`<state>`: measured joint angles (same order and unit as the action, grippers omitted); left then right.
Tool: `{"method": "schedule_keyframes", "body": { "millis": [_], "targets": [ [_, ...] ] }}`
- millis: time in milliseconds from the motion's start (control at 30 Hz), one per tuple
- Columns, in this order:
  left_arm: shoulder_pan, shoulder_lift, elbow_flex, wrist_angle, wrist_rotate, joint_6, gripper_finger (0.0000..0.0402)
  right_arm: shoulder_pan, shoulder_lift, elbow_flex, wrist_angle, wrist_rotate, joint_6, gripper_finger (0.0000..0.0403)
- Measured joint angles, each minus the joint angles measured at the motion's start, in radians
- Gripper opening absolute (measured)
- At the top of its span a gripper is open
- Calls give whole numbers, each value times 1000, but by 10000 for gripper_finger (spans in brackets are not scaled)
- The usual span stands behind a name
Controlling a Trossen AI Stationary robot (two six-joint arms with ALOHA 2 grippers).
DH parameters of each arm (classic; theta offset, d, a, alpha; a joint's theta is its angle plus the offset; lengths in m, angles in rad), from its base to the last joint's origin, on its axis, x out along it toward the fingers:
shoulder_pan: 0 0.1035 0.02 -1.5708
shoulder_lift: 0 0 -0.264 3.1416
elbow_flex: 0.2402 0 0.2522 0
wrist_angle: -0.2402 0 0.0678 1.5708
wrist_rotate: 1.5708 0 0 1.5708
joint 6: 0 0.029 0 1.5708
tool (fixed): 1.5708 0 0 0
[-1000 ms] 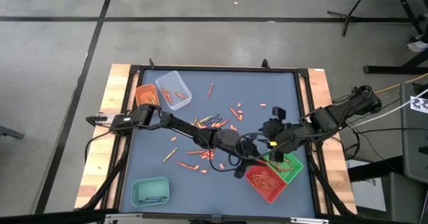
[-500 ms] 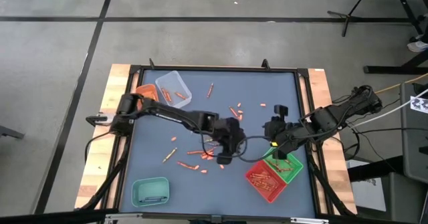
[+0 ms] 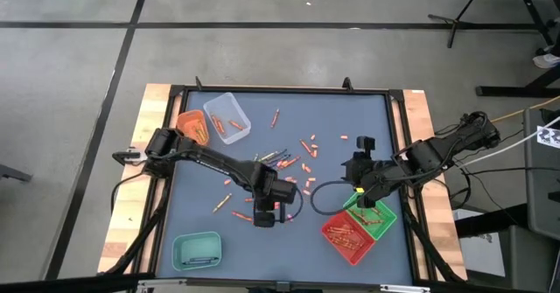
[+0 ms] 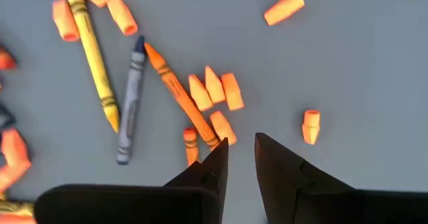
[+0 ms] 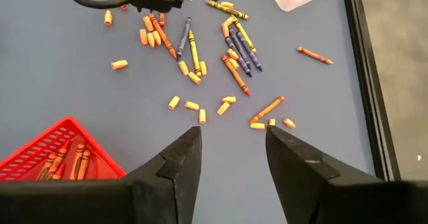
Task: Sort crayons
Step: Put the red crayon into the red bin
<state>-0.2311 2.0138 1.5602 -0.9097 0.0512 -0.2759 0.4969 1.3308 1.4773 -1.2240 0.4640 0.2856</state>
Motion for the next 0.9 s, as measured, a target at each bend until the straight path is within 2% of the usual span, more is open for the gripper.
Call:
{"method": "schedule_keyframes", "body": {
  "millis": [267,533,900],
  "targets": [
    [-19,0,-103,-6,-22,-55,59,0,0,-7,16,0,-3,166],
    [-21,1,-203,-5,-68,-82,59,0,-34,-184,133,-10,-4,166],
    [-22,-6,-263,46,-81,-90,58,0,-34,-380,288,-12,22,166]
  ]
}}
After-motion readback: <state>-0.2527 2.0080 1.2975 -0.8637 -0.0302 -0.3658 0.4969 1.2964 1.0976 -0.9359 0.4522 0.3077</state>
